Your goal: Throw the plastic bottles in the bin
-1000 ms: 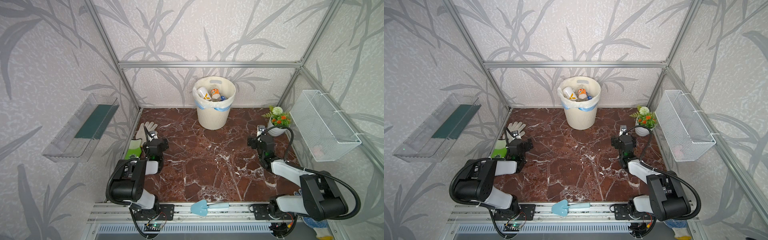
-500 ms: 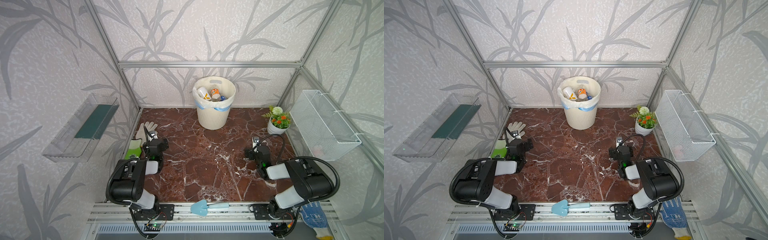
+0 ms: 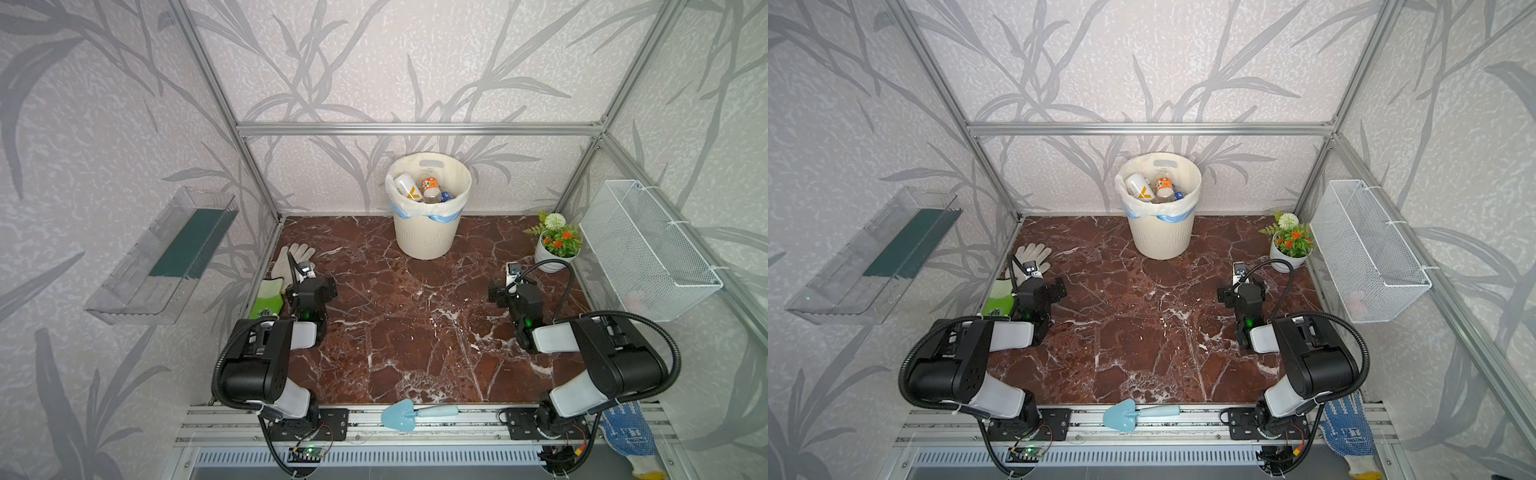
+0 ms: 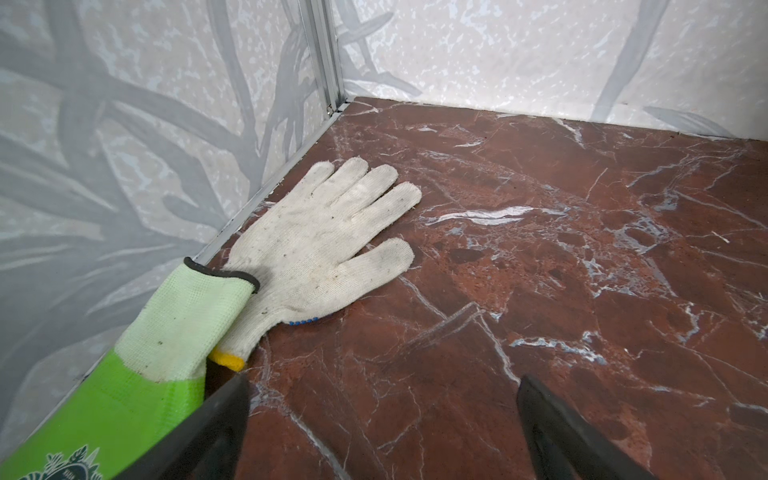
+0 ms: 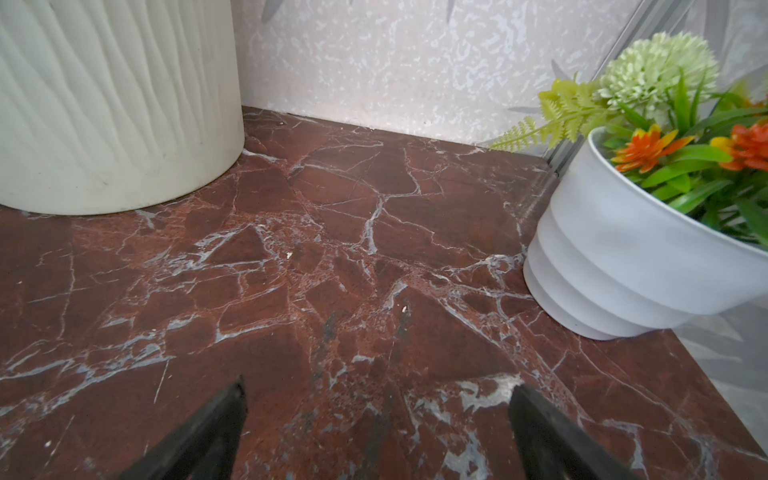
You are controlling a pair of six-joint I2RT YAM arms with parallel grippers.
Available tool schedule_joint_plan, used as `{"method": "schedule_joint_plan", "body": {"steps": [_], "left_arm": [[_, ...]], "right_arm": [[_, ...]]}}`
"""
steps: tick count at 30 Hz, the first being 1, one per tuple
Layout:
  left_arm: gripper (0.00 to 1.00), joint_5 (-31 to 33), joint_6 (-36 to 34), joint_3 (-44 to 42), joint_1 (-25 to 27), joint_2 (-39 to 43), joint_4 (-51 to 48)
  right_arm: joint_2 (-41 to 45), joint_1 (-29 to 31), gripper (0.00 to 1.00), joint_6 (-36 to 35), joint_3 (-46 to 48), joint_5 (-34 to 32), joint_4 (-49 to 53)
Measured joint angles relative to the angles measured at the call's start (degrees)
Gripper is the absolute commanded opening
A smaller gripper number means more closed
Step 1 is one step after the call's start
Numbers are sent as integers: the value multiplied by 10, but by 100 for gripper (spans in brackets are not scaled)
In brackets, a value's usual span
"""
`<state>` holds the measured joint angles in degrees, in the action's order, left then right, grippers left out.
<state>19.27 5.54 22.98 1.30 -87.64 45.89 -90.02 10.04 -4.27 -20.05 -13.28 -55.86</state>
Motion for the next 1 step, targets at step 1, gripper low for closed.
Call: {"method": "schedule_joint_plan", "body": {"steps": [1], "left_arm": [[99,0,0,0,0,0,0]], "right_arm": [[0,-2,99,0,-2,3,2]]}}
